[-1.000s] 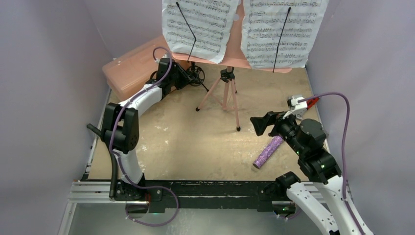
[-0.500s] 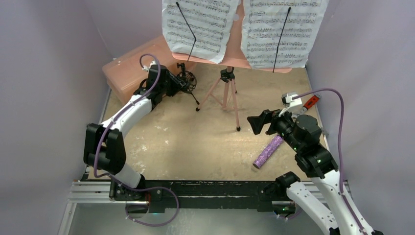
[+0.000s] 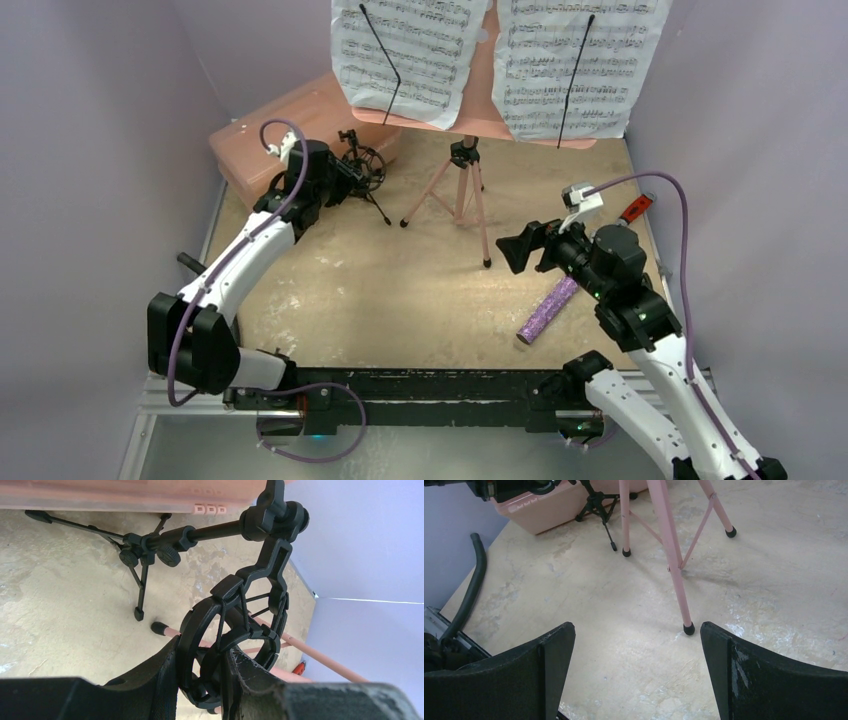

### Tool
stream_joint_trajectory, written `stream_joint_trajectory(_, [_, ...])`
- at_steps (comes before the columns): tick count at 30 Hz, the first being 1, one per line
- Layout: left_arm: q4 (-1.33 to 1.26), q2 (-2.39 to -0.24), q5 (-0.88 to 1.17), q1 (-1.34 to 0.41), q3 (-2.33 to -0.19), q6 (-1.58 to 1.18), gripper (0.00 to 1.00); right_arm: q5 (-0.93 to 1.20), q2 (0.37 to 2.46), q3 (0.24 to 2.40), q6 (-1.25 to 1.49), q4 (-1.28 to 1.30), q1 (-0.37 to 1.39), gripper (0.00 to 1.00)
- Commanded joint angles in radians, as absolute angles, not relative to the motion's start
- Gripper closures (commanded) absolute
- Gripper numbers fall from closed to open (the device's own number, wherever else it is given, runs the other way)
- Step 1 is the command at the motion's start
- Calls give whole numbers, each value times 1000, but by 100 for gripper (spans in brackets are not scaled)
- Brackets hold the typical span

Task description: Set up the instrument practice props

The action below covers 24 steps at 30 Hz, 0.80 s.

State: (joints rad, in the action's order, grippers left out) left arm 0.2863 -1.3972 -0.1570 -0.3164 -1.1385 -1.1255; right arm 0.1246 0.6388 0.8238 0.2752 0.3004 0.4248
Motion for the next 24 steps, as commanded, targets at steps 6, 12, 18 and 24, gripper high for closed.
stream_joint_trajectory(6, [337,-1223,-146,-323,-1058,-1129,100,139,681,840,297,289,426,2])
stream_joint_trajectory(12, [437,-1126,-127,-339,-1012,-1211,100,105,683,803,402,301,426,2])
stream_joint_trajectory(18, [521,-1046,-95,-386,-984,-1282,100,99,732,795,492,329,426,2])
stream_joint_trajectory(24, [586,-992,-66,-438,-937,-1317,100,83,803,786,590,362,427,2])
